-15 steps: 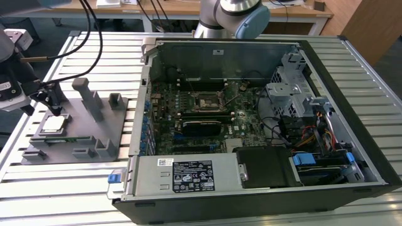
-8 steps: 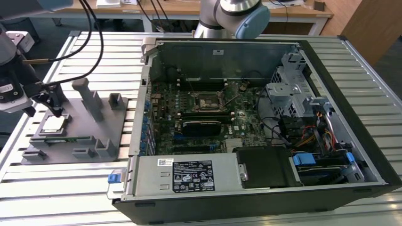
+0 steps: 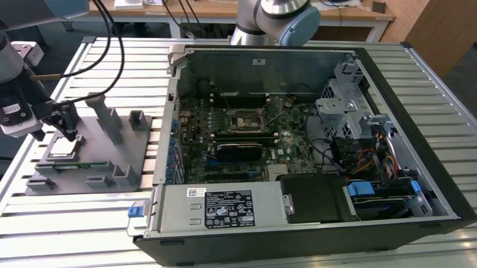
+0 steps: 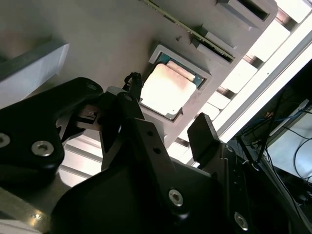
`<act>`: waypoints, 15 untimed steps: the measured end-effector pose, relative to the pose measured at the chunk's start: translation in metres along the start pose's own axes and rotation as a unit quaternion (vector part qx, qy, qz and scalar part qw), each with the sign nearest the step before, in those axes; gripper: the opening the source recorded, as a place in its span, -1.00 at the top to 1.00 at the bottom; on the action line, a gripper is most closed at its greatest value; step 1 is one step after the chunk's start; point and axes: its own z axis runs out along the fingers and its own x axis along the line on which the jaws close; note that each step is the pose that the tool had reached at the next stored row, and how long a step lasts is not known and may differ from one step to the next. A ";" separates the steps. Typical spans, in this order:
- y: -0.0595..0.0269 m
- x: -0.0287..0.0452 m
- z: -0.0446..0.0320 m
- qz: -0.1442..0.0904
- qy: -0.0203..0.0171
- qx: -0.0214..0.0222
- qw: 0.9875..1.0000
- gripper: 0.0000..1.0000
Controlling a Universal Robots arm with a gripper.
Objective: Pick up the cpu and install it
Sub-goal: 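Pick up the cpu and move it towards the insertion slot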
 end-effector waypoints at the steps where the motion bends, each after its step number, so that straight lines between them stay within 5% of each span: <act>1: -0.0001 -0.0001 0.0020 0.000 0.000 0.000 1.000 -0.29; 7: -0.0004 -0.0002 0.0111 0.000 -0.001 0.000 1.000 -0.29; 15: -0.0005 0.0000 0.0139 0.000 -0.001 0.000 1.000 -0.29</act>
